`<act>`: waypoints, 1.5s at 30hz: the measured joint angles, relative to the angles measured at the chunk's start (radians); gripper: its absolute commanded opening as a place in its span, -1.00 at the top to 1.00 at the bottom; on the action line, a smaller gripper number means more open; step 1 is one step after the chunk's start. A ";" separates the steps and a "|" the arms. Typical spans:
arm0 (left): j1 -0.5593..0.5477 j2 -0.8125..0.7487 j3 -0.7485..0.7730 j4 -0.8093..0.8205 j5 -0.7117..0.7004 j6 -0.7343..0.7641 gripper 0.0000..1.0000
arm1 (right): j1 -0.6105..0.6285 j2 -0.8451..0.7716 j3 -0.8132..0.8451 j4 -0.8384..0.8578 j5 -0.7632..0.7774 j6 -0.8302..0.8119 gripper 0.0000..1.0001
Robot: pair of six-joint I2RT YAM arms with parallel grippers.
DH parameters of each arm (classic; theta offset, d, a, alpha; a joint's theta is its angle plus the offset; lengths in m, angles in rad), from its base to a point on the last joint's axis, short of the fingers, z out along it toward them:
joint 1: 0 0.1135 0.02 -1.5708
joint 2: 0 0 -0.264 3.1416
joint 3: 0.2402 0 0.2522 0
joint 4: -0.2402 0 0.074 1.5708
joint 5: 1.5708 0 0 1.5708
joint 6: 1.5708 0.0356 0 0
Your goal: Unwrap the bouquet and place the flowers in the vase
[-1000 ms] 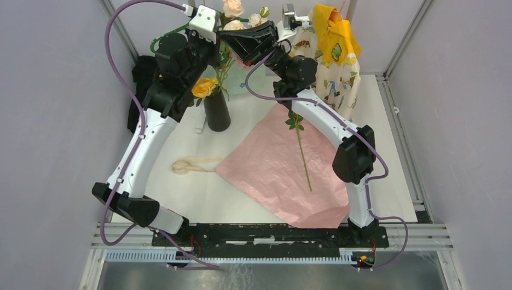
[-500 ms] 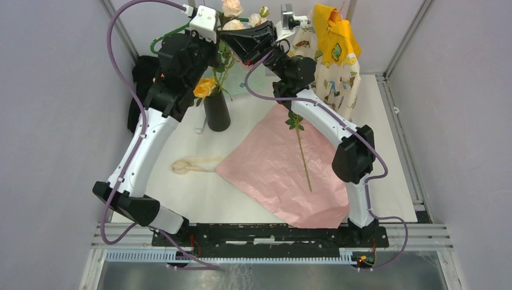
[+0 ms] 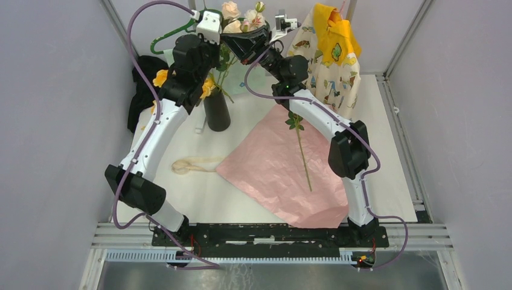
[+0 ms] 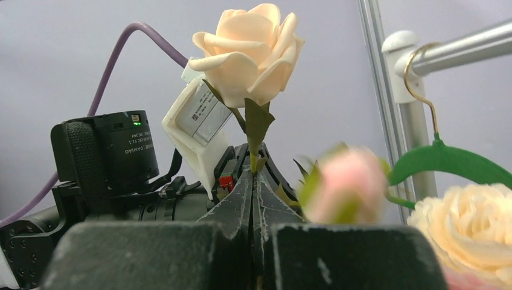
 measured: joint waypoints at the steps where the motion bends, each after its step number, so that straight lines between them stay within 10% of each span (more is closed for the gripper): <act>1: 0.006 -0.003 -0.020 0.017 0.005 -0.003 0.94 | 0.000 0.000 -0.008 -0.005 0.000 -0.003 0.99; 14: 0.061 -0.019 -0.211 0.123 0.084 -0.098 0.81 | 0.000 0.008 -0.111 -0.018 -0.006 -0.003 0.99; 25: 0.113 -0.008 -0.221 0.032 0.047 -0.196 -0.35 | 0.047 0.005 -0.156 0.089 -0.114 0.031 0.99; 45: 0.115 -0.095 -0.245 -0.078 0.023 -0.272 -0.52 | 0.058 -0.057 -0.206 -0.103 -0.015 -0.232 0.99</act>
